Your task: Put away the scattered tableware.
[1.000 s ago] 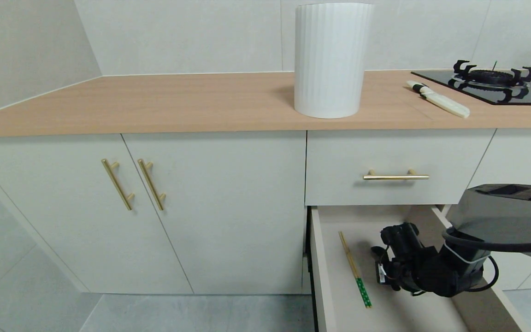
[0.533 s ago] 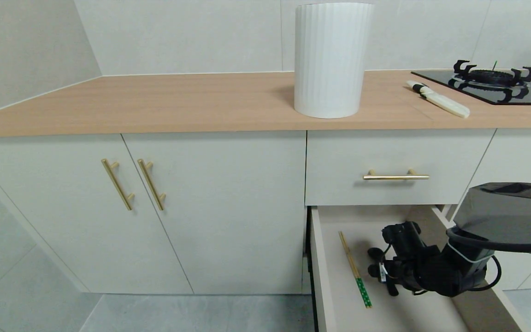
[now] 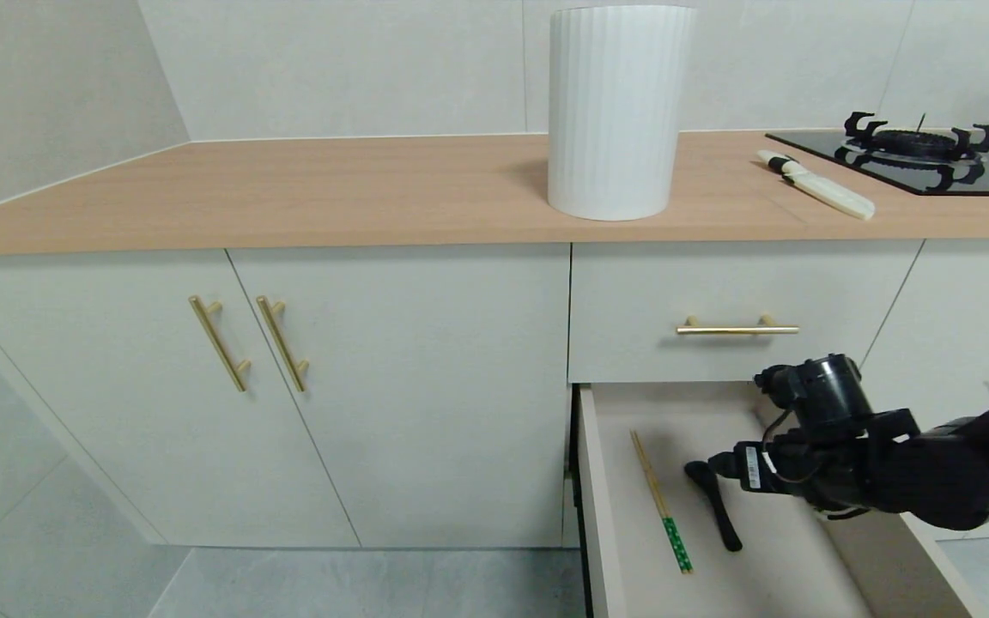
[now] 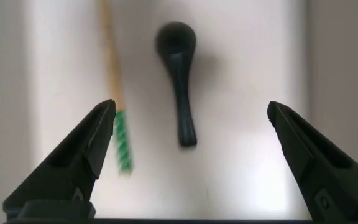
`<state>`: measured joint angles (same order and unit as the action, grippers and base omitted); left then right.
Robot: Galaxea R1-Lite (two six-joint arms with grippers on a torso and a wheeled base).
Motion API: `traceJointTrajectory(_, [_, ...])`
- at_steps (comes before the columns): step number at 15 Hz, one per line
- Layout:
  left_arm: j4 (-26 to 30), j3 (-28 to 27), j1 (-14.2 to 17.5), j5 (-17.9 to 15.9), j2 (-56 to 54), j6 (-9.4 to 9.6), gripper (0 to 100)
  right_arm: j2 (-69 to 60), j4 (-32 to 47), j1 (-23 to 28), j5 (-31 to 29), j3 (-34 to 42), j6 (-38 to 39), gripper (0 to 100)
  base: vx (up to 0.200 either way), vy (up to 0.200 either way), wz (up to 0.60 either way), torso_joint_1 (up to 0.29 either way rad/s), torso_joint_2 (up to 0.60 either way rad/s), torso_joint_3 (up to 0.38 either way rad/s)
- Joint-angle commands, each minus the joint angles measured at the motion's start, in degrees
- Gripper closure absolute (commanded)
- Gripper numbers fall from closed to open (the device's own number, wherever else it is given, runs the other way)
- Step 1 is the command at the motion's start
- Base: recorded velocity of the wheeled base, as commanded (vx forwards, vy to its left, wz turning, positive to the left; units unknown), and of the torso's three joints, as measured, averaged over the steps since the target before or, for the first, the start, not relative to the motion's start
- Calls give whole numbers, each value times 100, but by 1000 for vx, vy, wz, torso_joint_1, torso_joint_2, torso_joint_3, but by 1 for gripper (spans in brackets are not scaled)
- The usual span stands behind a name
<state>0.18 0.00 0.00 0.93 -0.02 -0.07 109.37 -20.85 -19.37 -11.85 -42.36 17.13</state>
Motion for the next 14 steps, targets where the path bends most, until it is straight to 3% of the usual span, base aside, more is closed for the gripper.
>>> traceJointTrajectory(1, [-1,0,0,4,2,-1,0,-1507,916,-172,218,97,27,0,0,0,0,0,0,0])
traceJointTrajectory(6, [-1,0,0,4,2,-1,0,-2377,2005,-480,332,149,-8,0,0,0,0,0,0,0])
traceJointTrajectory(12, [-1,0,0,4,2,-1,0,-2421,2093,-638,324,228,-8,0,0,0,0,0,0,0])
traceJointTrajectory(14, [-1,0,0,4,2,7,0,-2482,2102,-691,306,237,-16,0,-200,0,0,2,0,5])
